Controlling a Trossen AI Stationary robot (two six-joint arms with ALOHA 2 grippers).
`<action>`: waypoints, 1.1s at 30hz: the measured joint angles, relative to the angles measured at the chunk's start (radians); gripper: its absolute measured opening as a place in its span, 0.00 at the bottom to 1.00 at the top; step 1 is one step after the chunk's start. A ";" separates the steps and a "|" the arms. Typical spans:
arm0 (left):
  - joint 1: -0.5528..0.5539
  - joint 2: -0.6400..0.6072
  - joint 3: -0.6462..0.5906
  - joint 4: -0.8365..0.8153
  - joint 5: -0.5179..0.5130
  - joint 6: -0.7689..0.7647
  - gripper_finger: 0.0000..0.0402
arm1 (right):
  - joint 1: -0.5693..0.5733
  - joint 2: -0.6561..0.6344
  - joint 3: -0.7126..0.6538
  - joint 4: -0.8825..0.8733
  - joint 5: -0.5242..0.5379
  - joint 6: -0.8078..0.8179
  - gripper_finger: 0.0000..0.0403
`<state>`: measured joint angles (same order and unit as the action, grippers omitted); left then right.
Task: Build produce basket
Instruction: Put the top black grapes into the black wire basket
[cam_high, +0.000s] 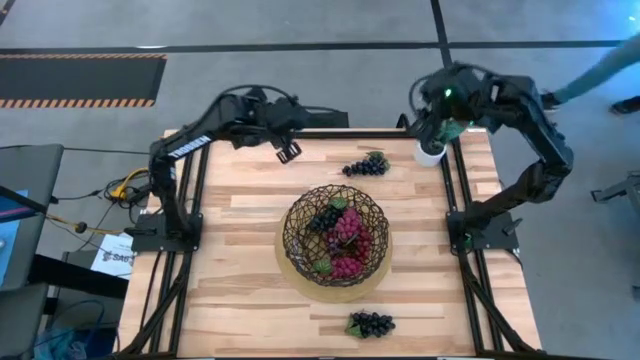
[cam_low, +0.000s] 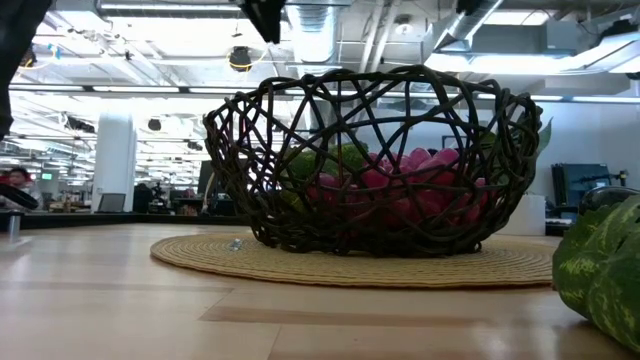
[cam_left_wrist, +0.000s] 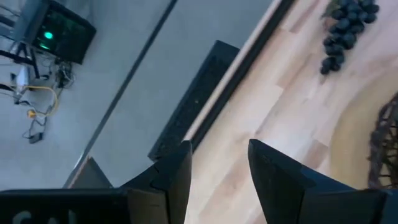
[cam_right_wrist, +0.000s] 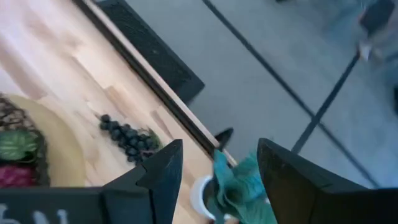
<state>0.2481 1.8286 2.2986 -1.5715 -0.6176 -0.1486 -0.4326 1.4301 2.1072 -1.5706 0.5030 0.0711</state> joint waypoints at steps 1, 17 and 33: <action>0.007 -0.011 0.000 0.000 -0.005 0.009 0.36 | -0.034 -0.005 0.000 -0.001 -0.034 0.004 0.55; 0.156 -0.160 -0.018 0.003 0.054 0.092 0.36 | -0.242 -0.009 -0.241 0.149 -0.298 -0.012 0.51; 0.157 -0.537 -0.694 0.156 0.090 -0.130 0.36 | -0.282 -0.017 -0.968 0.808 -0.663 0.150 0.50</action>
<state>0.4049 1.2919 1.6046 -1.4154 -0.5277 -0.2789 -0.7149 1.4128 1.1392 -0.7629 -0.1599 0.2207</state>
